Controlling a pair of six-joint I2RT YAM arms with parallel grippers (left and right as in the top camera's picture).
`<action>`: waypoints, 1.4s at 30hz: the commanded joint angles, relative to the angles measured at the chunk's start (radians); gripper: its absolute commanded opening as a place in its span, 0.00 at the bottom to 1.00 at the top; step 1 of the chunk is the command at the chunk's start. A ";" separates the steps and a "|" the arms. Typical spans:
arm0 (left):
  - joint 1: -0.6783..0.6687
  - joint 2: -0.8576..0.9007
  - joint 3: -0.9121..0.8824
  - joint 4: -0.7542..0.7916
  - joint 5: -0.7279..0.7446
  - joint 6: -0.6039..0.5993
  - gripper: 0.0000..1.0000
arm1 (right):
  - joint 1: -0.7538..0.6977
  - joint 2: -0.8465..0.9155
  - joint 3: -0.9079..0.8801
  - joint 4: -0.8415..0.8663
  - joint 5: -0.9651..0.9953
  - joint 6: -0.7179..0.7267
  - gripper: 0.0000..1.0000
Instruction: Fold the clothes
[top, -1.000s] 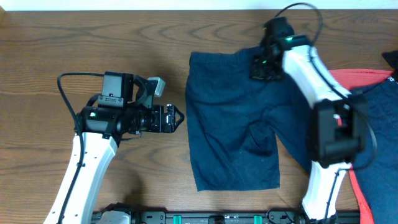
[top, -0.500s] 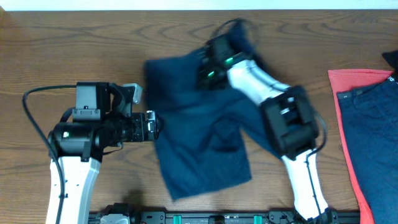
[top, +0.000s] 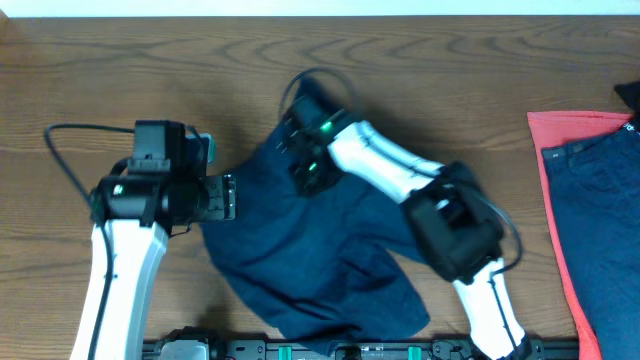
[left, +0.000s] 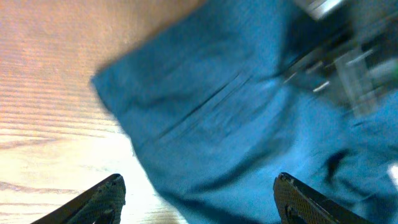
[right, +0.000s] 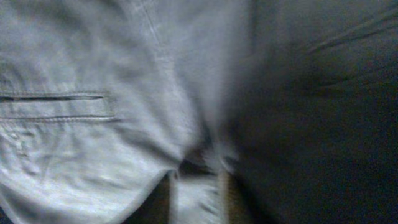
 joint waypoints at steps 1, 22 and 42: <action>0.003 0.073 0.010 0.003 0.021 -0.002 0.78 | -0.132 -0.111 -0.003 0.002 0.126 -0.045 0.44; 0.002 0.543 0.010 0.189 0.219 0.075 0.64 | -0.285 -0.094 -0.031 -0.243 0.319 -0.037 0.57; 0.003 0.578 0.010 0.204 0.156 0.063 0.46 | -0.332 -0.204 0.027 -0.121 0.682 -0.125 0.01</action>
